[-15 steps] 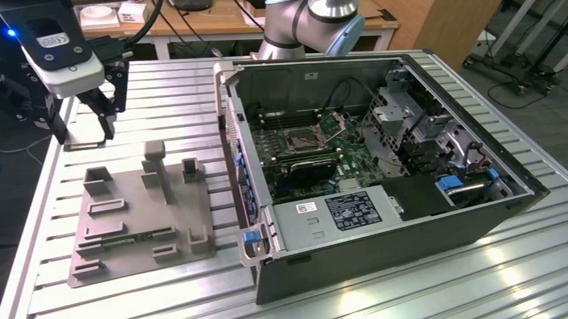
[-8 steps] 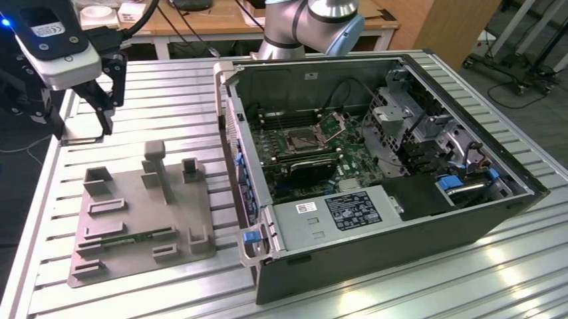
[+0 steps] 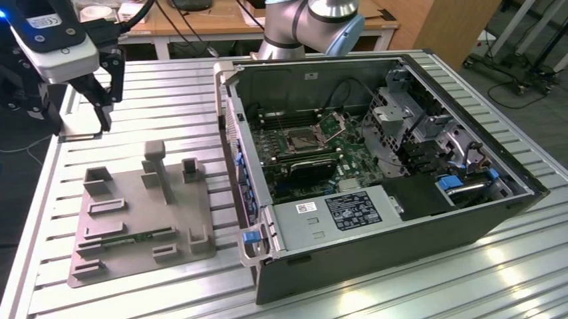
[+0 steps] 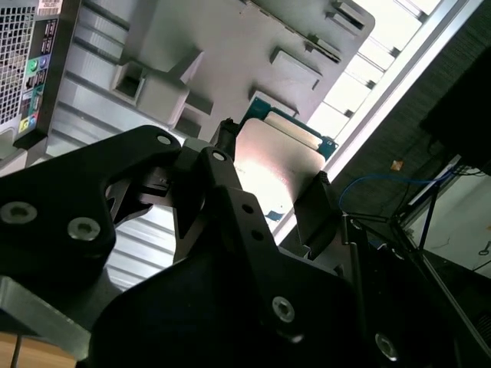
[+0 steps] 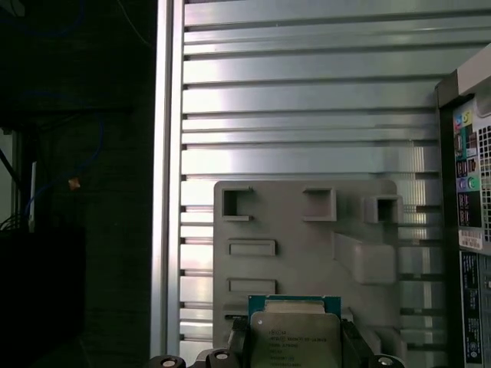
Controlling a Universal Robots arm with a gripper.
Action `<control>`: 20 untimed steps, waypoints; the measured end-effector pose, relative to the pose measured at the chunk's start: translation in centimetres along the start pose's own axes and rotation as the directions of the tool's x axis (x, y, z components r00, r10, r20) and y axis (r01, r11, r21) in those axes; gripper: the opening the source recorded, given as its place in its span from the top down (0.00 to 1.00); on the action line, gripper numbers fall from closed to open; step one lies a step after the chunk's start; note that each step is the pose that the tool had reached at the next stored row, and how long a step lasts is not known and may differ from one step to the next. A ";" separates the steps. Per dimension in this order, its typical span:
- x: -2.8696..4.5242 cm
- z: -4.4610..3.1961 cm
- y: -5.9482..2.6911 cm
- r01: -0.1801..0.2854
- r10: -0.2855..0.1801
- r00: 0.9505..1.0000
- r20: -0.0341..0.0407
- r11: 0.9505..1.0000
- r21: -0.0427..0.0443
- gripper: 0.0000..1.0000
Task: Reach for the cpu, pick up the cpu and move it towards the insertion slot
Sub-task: 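Pick up the cpu and move it towards the insertion slot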
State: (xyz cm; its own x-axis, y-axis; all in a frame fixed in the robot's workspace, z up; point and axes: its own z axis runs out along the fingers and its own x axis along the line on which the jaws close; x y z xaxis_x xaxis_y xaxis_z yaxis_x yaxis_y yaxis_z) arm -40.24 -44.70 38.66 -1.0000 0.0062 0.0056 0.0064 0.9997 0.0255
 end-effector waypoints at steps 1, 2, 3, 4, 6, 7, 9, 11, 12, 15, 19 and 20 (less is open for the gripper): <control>0.00 -0.06 0.00 0.000 0.000 1.000 0.000 1.000 0.000 0.46; -0.01 -0.13 0.01 0.000 0.000 1.000 0.000 1.000 0.000 0.46; -0.01 -0.20 0.01 0.000 0.000 1.000 0.000 1.000 0.000 0.46; -0.01 -0.28 0.01 0.000 0.000 1.000 0.000 1.000 0.000 0.46; -0.02 -0.45 0.01 0.000 0.000 1.000 0.000 1.000 0.000 0.46; -0.03 -0.51 0.02 0.000 0.000 1.000 0.000 1.000 0.000 0.46; -0.04 -0.64 0.02 0.000 0.000 1.000 0.000 1.000 0.000 0.46; -0.05 -0.80 0.02 -0.001 0.001 1.000 0.000 1.000 0.000 0.46; -0.05 -0.89 0.03 -0.001 0.001 1.000 0.000 1.000 0.000 0.46; -0.04 -1.19 0.03 -0.001 0.001 1.000 0.000 1.000 0.000 0.46; -0.05 -1.62 0.04 -0.001 0.001 1.000 0.000 1.000 0.000 0.46; -0.04 -1.67 0.04 -0.001 0.001 1.000 0.000 1.000 0.000 0.46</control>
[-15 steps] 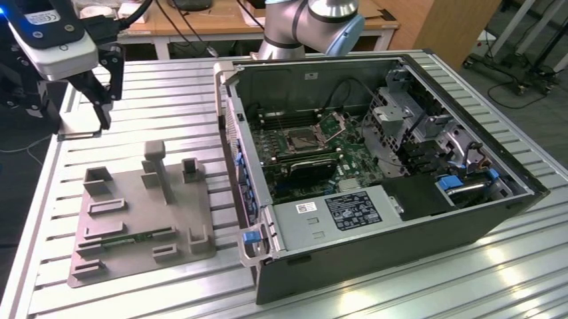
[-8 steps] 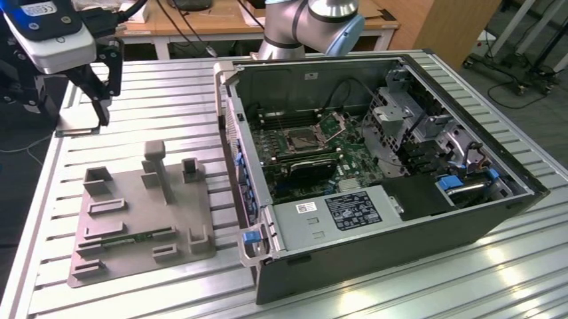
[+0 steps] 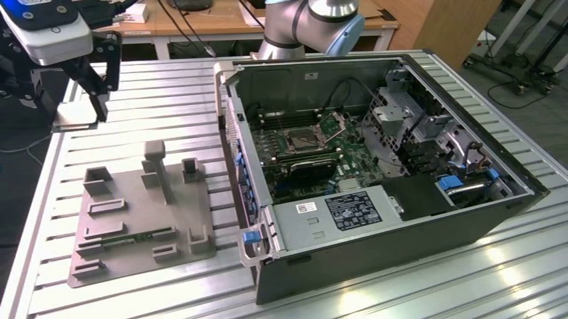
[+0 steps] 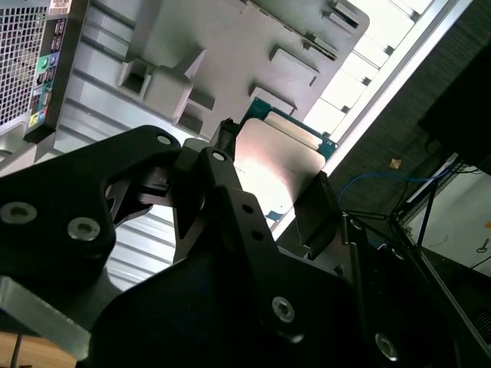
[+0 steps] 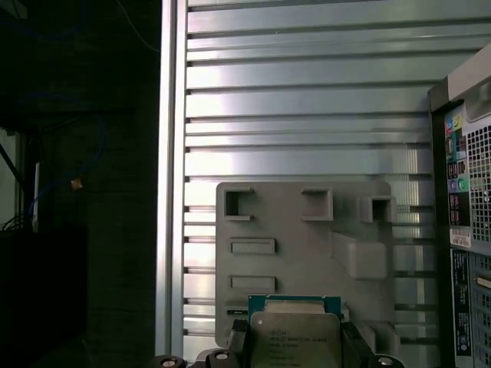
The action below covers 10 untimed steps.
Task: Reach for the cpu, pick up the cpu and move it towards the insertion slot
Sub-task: 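Pick up the cpu and move it towards the insertion slot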
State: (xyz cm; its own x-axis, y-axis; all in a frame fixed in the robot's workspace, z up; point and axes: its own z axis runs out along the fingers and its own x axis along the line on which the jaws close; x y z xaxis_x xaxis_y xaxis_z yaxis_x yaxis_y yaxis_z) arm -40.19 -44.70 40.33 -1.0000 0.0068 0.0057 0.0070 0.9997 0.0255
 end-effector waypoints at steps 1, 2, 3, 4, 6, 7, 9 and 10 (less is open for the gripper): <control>0.00 0.00 0.00 0.000 0.000 1.000 0.000 1.000 0.000 0.46; 0.00 0.00 0.00 0.000 0.000 1.000 0.000 1.000 0.000 0.46; 0.00 0.00 0.00 0.000 0.000 1.000 0.000 1.000 0.000 0.46; 0.00 -0.04 0.00 0.000 0.000 1.000 0.000 1.000 0.000 0.46; 0.00 -0.05 0.00 0.000 0.000 1.000 0.000 1.000 0.000 0.46; 0.00 -0.06 0.00 0.000 0.000 1.000 0.000 1.000 0.000 0.46; 0.00 -0.06 0.00 0.000 0.000 1.000 0.000 1.000 0.000 0.46; 0.00 -0.06 0.00 0.000 0.000 1.000 0.000 1.000 0.000 0.46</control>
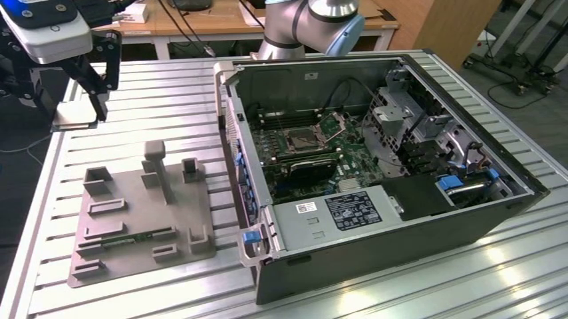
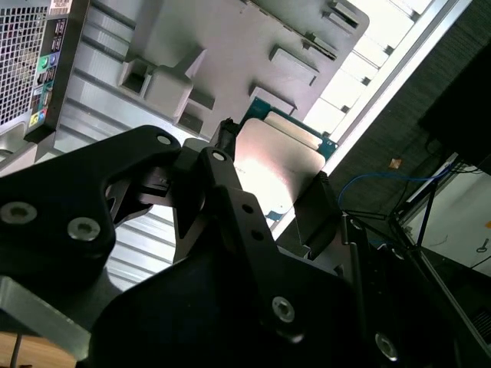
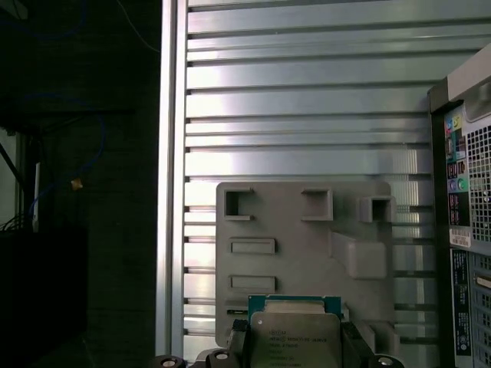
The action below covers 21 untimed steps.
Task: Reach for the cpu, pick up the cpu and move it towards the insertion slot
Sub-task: 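Pick up the cpu and move it towards the insertion slot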
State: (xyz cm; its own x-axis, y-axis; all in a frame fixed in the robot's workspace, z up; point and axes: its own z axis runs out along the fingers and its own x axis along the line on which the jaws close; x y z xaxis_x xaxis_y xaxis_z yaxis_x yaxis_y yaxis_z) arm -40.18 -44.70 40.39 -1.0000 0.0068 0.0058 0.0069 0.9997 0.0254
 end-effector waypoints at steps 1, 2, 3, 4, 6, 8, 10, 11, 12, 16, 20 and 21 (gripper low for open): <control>-0.01 -0.01 0.00 0.000 0.000 1.000 0.000 1.000 0.000 0.46; -0.05 -0.01 0.00 0.000 0.000 1.000 0.000 1.000 0.000 0.46; -0.09 -0.01 0.00 0.000 0.000 1.000 0.000 1.000 0.000 0.46; -0.14 -0.01 0.00 0.000 0.000 1.000 0.000 1.000 0.000 0.46; -0.31 0.00 0.00 0.000 0.000 1.000 0.000 1.000 0.000 0.46; -0.58 -0.01 0.01 0.000 0.000 1.000 0.000 1.000 0.000 0.46; -0.79 0.00 0.01 0.000 0.000 1.000 0.000 1.000 0.000 0.46; -0.87 0.00 0.01 0.000 0.000 1.000 0.000 1.000 0.000 0.46; -0.94 0.00 0.01 0.000 0.000 1.000 0.000 1.000 0.000 0.46; -1.20 0.00 0.01 0.000 0.000 1.000 0.000 1.000 0.000 0.46; -1.43 0.01 0.01 0.000 0.000 1.000 0.000 1.000 0.000 0.46; -1.50 0.01 0.01 0.000 0.000 1.000 0.000 1.000 0.000 0.46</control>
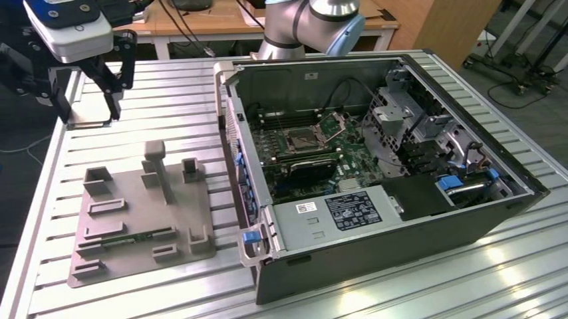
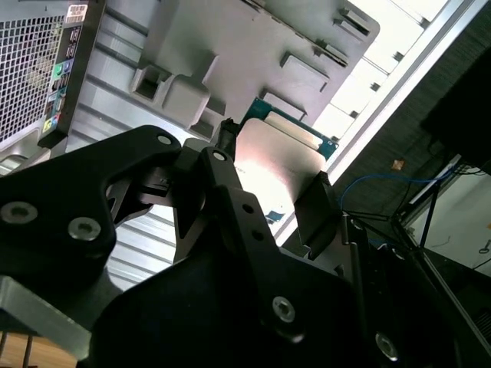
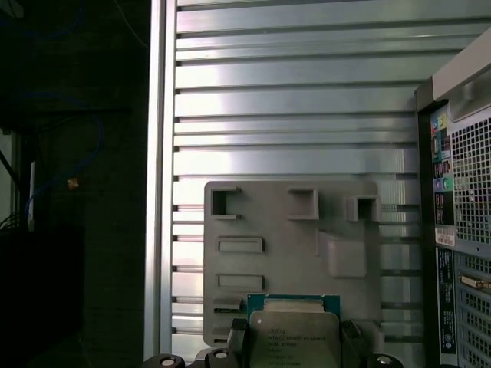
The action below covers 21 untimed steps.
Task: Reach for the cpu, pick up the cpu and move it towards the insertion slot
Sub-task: 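Pick up the cpu and move it towards the insertion slot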
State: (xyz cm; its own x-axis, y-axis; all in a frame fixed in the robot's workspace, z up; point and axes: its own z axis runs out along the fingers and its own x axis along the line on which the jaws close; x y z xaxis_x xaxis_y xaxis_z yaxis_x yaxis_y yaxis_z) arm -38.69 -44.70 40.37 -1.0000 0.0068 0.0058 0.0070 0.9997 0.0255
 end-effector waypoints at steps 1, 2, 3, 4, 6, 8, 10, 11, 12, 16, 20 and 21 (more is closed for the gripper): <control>-0.08 0.00 0.00 0.000 0.000 1.000 0.000 1.000 0.000 0.46; -0.16 0.00 0.00 0.000 0.000 1.000 0.000 1.000 0.000 0.46; -0.22 0.00 0.00 0.000 0.000 1.000 0.000 1.000 0.000 0.46; -0.30 0.00 0.00 0.000 0.000 1.000 0.000 1.000 0.000 0.46; -0.48 0.00 0.00 0.000 0.000 1.000 0.000 1.000 0.000 0.46; -0.64 0.00 0.00 0.000 0.000 1.000 0.000 1.000 0.000 0.46; -0.80 0.00 0.00 0.000 0.000 1.000 0.000 1.000 0.000 0.46; -0.89 0.01 0.01 0.000 0.000 1.000 0.000 1.000 0.000 0.46; -0.97 0.01 0.01 0.000 0.000 1.000 0.000 1.000 0.000 0.46; -1.24 0.01 0.01 0.000 0.000 1.000 0.000 1.000 0.000 0.46; -1.53 0.01 0.01 0.000 0.000 1.000 0.000 1.000 0.000 0.46; -1.60 0.02 0.01 0.000 0.000 1.000 0.000 1.000 0.000 0.46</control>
State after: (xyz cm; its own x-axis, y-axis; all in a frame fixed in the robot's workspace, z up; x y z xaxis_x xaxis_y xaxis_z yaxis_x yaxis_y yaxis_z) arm -37.09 -44.70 40.35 -1.0000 0.0068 0.0057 0.0069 0.9997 0.0255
